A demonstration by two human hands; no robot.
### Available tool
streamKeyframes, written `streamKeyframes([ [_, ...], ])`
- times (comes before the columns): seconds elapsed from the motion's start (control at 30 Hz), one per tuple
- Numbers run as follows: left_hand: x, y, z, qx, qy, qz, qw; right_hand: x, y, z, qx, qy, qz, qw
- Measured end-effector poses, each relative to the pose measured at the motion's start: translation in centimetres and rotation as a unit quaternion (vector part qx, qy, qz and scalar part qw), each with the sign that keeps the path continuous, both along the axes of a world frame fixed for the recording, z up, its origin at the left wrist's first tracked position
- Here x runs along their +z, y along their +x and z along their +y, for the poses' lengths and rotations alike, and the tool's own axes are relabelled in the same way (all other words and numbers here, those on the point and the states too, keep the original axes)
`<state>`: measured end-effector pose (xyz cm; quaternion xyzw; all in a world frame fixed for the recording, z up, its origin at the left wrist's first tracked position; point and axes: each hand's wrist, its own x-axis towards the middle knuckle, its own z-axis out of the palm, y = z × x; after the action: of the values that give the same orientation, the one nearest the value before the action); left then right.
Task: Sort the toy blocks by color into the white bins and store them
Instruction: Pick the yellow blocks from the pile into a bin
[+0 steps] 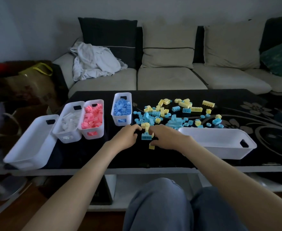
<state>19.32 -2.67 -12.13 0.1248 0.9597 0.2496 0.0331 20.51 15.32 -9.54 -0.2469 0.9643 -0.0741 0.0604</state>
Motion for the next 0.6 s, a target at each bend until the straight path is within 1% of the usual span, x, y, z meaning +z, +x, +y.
streamKeyframes([
  [0.13,-1.4,-0.3,-0.6,-0.021,-0.013,0.0,1.0,-2.3,-0.8,-2.1,-0.063,0.014,-0.056,0.996],
  [0.23,-2.5,-0.4,-0.3,-0.043,-0.046,0.008,0.998,-3.6,-1.7,-2.3,-0.088,-0.02,-0.089,0.992],
  [0.33,-3.2,-0.5,0.2,-0.049,-0.082,0.035,0.995,-4.0,-2.7,-1.8,-0.097,-0.041,-0.086,0.991],
  [0.4,-3.4,-0.6,0.5,-0.045,-0.075,0.069,0.994,-4.2,-3.2,-1.6,-0.121,-0.05,-0.076,0.988],
  [0.5,-3.3,-1.0,0.4,-0.038,-0.079,0.116,0.989,-4.2,-3.8,-1.6,-0.167,-0.099,-0.066,0.979],
  [0.6,-2.8,-1.2,-0.4,-0.026,-0.097,0.121,0.988,-4.3,-4.1,-1.7,-0.179,-0.121,-0.049,0.975],
])
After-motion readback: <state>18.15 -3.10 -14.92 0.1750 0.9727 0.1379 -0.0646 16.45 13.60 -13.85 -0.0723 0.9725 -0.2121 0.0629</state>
